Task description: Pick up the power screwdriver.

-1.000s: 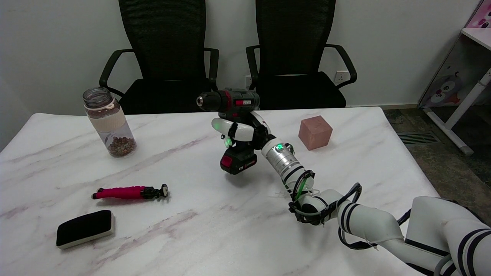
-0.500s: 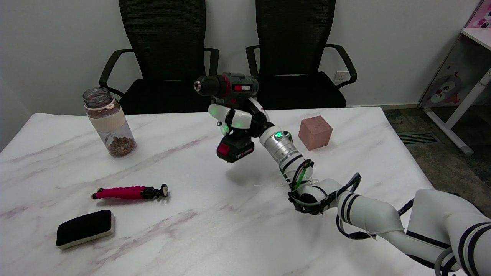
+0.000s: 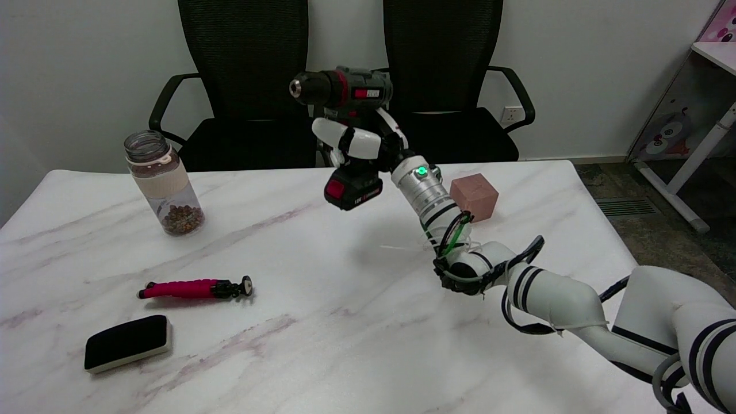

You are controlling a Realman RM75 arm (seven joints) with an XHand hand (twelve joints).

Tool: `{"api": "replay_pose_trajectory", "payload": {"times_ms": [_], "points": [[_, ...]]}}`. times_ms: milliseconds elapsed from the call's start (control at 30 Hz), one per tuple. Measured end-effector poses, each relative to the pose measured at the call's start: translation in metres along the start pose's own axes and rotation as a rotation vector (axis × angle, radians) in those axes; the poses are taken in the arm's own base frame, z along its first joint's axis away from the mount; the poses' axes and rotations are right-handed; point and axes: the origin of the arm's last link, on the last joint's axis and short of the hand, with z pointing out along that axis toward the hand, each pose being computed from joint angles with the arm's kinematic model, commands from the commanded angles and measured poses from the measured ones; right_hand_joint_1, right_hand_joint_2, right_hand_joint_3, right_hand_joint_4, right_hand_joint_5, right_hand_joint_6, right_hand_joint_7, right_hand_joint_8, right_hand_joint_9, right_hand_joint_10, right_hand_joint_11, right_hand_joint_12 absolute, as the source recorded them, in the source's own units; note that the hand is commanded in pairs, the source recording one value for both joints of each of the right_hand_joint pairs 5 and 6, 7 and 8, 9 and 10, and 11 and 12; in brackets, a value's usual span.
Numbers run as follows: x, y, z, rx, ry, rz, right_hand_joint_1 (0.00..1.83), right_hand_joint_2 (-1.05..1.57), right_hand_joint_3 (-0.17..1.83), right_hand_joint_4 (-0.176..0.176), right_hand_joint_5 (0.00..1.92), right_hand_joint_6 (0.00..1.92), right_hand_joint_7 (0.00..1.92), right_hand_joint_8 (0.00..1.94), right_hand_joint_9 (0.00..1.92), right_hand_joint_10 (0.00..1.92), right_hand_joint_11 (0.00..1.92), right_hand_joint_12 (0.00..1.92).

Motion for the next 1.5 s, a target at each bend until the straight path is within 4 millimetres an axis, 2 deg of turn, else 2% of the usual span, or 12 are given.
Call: {"api": "replay_pose_trajectory", "payload": {"times_ms": [300, 600, 1500], "points": [[0.008, -0.023, 0.014, 0.062, 0.008, -0.037, 0.93, 1.57, 1.71, 0.176, 1.92, 1.92, 1.92, 1.92, 1.92, 1.92, 1.92, 1.92], [0.012, -0.037, 0.021, 0.099, 0.014, -0.057, 0.93, 1.57, 1.71, 0.176, 1.92, 1.92, 1.92, 1.92, 1.92, 1.92, 1.92, 1.92], [0.014, -0.052, 0.024, 0.135, 0.027, -0.113, 0.96, 1.57, 1.72, 0.176, 1.92, 1.92, 1.92, 1.92, 1.92, 1.92, 1.92, 1.92]]}}
